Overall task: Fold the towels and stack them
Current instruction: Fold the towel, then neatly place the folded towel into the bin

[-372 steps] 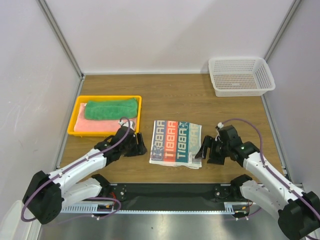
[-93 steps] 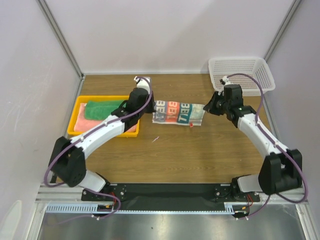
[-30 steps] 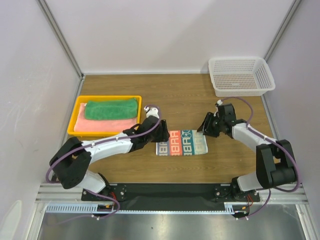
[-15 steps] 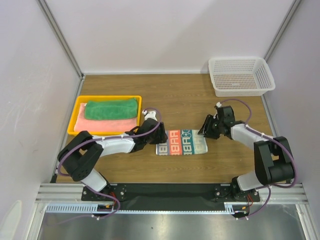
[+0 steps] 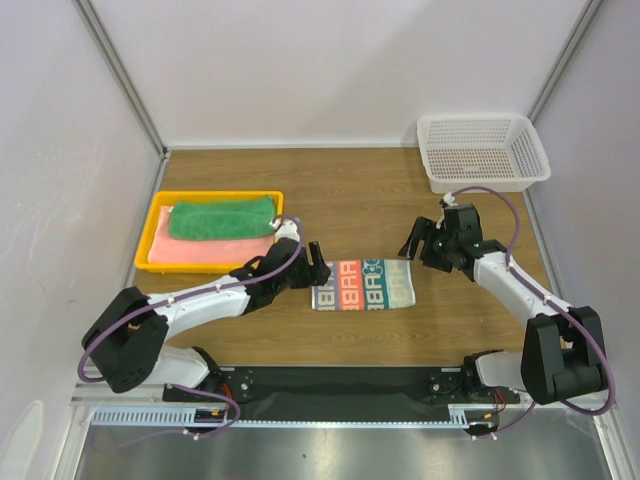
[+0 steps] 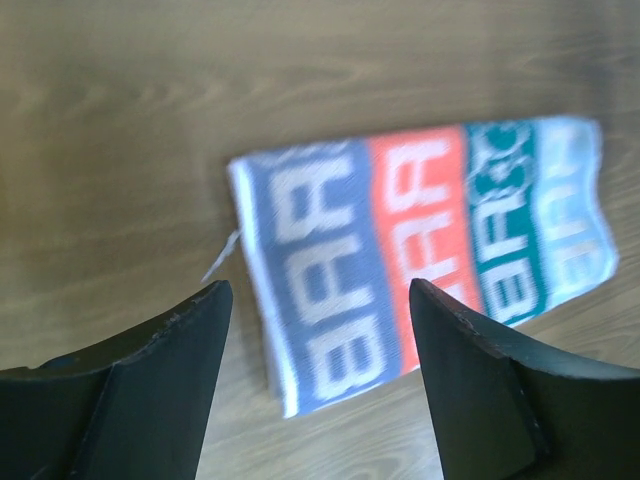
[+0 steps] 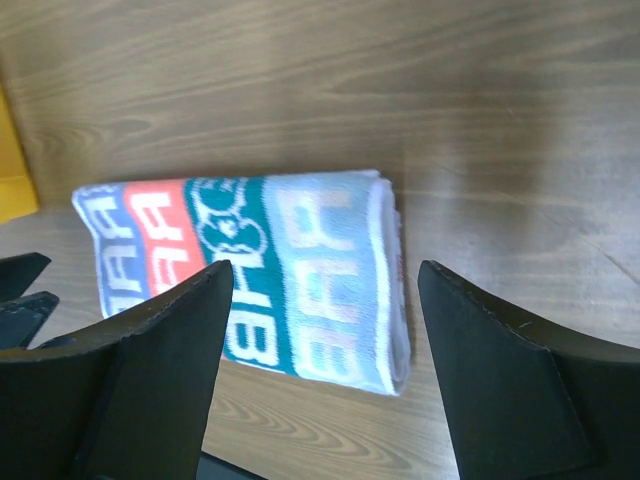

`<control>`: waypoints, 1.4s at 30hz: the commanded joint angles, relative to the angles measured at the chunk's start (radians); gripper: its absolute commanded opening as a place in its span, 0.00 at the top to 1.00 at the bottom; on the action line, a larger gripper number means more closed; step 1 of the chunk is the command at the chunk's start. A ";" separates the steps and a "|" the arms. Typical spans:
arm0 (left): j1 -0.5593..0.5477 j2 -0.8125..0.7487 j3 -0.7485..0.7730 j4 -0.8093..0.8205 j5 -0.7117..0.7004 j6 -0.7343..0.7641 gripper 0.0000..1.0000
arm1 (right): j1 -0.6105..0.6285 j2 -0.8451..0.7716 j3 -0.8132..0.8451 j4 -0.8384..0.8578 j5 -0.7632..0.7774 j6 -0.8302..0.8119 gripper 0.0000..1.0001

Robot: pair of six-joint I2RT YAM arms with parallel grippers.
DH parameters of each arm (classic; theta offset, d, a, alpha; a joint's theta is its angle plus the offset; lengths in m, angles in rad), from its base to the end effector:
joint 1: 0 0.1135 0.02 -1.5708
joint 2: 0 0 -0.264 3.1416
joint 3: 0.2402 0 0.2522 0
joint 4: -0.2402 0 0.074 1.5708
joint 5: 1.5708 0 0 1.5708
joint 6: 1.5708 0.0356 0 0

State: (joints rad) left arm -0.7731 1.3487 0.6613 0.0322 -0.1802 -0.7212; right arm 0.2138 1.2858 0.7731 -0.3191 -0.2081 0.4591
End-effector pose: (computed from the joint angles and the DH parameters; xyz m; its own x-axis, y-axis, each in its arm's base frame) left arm 0.2018 -0.1880 0.1955 -0.7140 -0.2109 -0.6676 0.1516 0.8843 -0.4415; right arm 0.2544 0.0628 0.2185 -0.7998 0.2700 -0.5361 0.0121 0.9002 0.4354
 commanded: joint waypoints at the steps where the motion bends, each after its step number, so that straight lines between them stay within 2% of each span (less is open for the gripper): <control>1: -0.009 0.000 -0.060 0.008 -0.018 -0.090 0.22 | -0.004 0.004 -0.034 -0.005 0.027 -0.004 0.20; 6: -0.031 0.018 -0.092 0.073 -0.036 -0.149 0.21 | -0.004 0.010 -0.058 -0.002 0.038 -0.010 0.21; 8: -0.031 0.041 -0.098 0.100 -0.025 -0.158 0.21 | -0.004 0.020 -0.067 0.008 0.036 -0.013 0.24; 9: -0.032 0.047 -0.100 0.106 -0.022 -0.161 0.21 | -0.004 0.033 -0.067 0.014 0.030 -0.014 0.29; 11: -0.032 0.066 -0.112 0.135 -0.015 -0.170 0.21 | -0.004 0.050 -0.069 0.020 0.019 -0.019 0.30; 21: -0.032 0.150 -0.150 0.239 0.015 -0.201 0.22 | -0.002 0.171 -0.101 0.124 -0.016 -0.004 0.27; 27: -0.031 0.193 -0.157 0.268 0.025 -0.213 0.27 | 0.001 0.216 -0.126 0.161 -0.043 0.010 0.27; 30: -0.031 0.207 -0.152 0.255 0.009 -0.215 0.40 | 0.002 0.218 -0.135 0.169 -0.043 0.019 0.29; 31: -0.032 0.210 -0.149 0.250 0.004 -0.213 0.51 | 0.004 0.216 -0.143 0.170 -0.045 0.023 0.30; 35: -0.032 0.233 -0.121 0.216 -0.027 -0.181 0.75 | 0.006 0.193 -0.153 0.147 -0.037 0.023 0.35; 36: -0.031 0.237 -0.115 0.209 -0.034 -0.172 0.81 | 0.007 0.178 -0.155 0.138 -0.031 0.026 0.35; 37: -0.031 0.247 -0.108 0.212 -0.044 -0.153 0.92 | 0.007 0.169 -0.156 0.127 -0.016 0.030 0.35; 38: -0.031 0.250 -0.103 0.213 -0.048 -0.146 0.99 | 0.007 0.156 -0.159 0.102 -0.004 0.033 0.34; 42: -0.032 0.260 -0.085 0.207 -0.048 -0.113 1.00 | 0.007 0.075 -0.170 0.028 0.065 0.064 0.21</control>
State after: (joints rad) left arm -0.8009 1.5776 0.5629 0.3126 -0.1989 -0.8932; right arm 0.2173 1.4067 0.6376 -0.1471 -0.2245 0.4995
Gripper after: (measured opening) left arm 0.024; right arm 0.763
